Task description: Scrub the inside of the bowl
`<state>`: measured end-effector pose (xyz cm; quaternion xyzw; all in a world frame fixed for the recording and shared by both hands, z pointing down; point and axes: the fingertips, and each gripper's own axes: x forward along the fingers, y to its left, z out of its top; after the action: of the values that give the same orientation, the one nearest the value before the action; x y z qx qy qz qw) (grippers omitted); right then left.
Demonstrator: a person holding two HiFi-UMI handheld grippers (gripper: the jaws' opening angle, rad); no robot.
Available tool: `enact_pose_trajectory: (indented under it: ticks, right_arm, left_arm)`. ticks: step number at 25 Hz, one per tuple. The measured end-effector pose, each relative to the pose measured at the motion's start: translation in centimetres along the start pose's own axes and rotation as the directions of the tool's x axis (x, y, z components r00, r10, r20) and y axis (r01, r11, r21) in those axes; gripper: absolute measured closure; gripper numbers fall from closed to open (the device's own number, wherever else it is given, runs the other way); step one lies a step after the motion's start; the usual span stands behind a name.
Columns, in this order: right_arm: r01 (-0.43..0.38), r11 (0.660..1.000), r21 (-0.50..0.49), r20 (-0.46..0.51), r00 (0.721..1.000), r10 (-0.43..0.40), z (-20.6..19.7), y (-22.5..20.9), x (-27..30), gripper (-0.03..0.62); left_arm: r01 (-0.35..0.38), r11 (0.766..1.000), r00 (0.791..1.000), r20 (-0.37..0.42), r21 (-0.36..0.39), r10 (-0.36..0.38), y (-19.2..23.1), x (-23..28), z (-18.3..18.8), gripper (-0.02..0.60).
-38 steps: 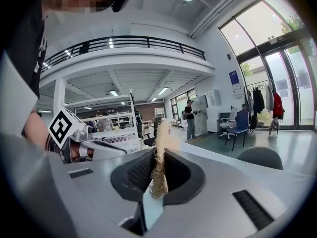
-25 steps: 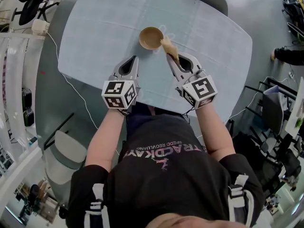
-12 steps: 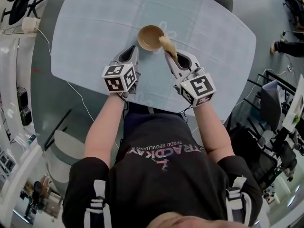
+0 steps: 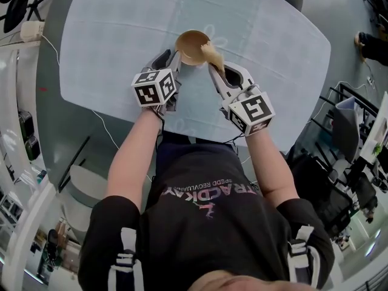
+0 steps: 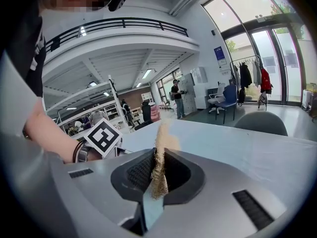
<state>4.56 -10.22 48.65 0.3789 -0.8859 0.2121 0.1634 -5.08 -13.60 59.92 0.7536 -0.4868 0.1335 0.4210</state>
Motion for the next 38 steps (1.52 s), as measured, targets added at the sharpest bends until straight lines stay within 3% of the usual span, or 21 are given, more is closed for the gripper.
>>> enact_pose_trajectory:
  ticks: [9,12,19,25,28,31,33,35,38]
  right_arm:
    - [0.018,1.0,0.014,-0.023,1.0,-0.018,-0.7,-0.5,0.5,0.562]
    - [0.018,1.0,0.012,-0.027,0.999,-0.018,-0.8,-0.6,0.5,0.562]
    - [0.026,1.0,0.003,-0.047,0.999,-0.026,-1.2,-0.7,0.8,0.562]
    - [0.014,0.994,-0.107,-0.107,0.994,-0.026,-0.9,0.4,1.9,0.562]
    - [0.004,0.978,-0.209,-0.138,0.99,-0.034,-0.7,1.1,2.3,0.562]
    - [-0.017,0.934,-0.356,-0.18,0.982,-0.051,-0.6,2.0,2.6,0.562]
    - [-0.047,0.882,-0.469,-0.218,0.974,-0.064,-0.8,2.8,2.9,0.562]
    - [-0.083,0.809,-0.582,-0.261,0.961,-0.089,-1.5,3.4,3.2,0.562]
    - [-0.137,0.656,-0.742,-0.306,0.94,-0.15,-2.5,3.8,3.7,0.562]
  left_arm:
    - [0.015,1.0,0.998,-0.055,-0.016,-0.016,0.6,2.2,-0.5,0.46]
    - [-0.004,1.0,0.998,-0.064,-0.004,0.003,0.8,2.5,-0.5,0.536]
    - [-0.025,0.999,0.999,-0.041,0.033,0.026,0.9,1.6,0.3,0.552]
    - [-0.032,0.991,0.999,-0.002,0.129,0.033,0.0,-0.9,1.4,0.554]
    - [-0.039,0.982,0.999,0.016,0.184,0.037,-0.8,-2.0,1.9,0.554]
    - [-0.05,0.969,0.999,0.024,0.24,0.045,-1.8,-3.1,2.0,0.554]
    - [-0.052,0.961,0.999,0.026,0.27,0.047,-2.4,-3.8,2.0,0.554]
    - [-0.054,0.951,0.998,0.03,0.303,0.047,-3.1,-4.4,2.0,0.554]
    - [-0.065,0.919,0.998,0.033,0.389,0.056,-4.1,-5.3,2.0,0.554]
